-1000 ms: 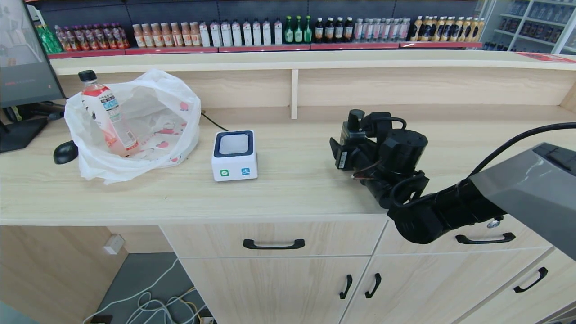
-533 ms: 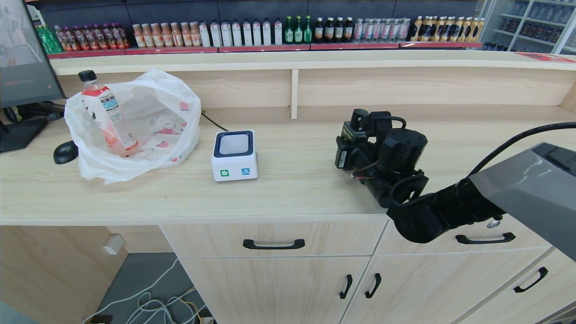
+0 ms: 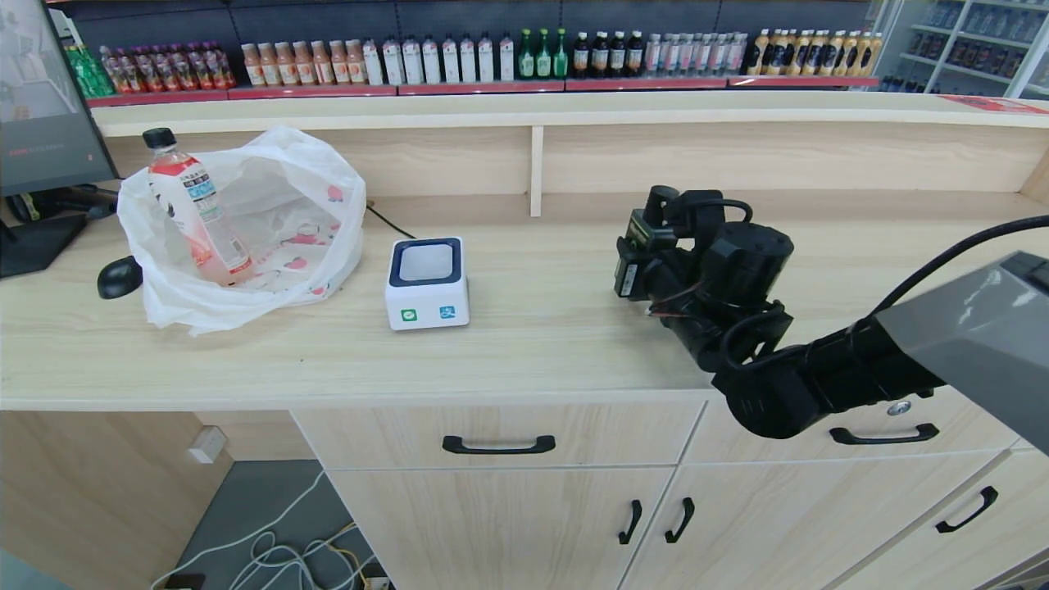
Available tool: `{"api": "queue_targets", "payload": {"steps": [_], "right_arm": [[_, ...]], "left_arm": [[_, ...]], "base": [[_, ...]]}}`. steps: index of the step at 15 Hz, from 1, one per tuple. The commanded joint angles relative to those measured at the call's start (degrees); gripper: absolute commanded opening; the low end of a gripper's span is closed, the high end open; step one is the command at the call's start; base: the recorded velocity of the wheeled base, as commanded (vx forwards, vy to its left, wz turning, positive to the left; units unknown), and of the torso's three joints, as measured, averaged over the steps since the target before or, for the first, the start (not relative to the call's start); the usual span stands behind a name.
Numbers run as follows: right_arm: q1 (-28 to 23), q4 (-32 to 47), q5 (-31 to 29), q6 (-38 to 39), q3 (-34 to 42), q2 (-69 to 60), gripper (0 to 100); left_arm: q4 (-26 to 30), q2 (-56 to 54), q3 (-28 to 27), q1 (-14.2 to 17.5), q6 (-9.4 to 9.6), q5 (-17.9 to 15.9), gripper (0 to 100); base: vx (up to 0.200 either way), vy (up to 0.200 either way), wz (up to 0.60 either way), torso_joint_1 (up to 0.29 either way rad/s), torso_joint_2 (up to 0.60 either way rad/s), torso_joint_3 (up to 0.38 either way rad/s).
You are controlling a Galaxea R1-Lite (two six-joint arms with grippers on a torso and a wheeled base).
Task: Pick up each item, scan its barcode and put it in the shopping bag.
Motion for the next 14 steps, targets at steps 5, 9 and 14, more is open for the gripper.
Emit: {"api": "queue_targets", "payload": {"steps": [5,9,14], "right_arm": [[0.8,-0.2,-0.1,-0.5,3.2,-7.0,0],[3.6,-4.9,-0.2,-1.3,15.5,-14.4,0],[7.6,-11.1,0.3,-2.1,26.7,-21.9,0]], "left_arm": [[0.0,0.0,0.0,-0.1,0.00,0.0,100],[0.0,0.0,0.0,0.0,0.00,0.0,100],[0.0,0.0,0.0,-0.1,0.00,0.0,100]], "base": [[0.000,0.000,0.00,0.000,0.00,0.000],[0.000,0.000,0.00,0.000,0.00,0.000],[0.000,0.000,0.00,0.000,0.00,0.000]]}}
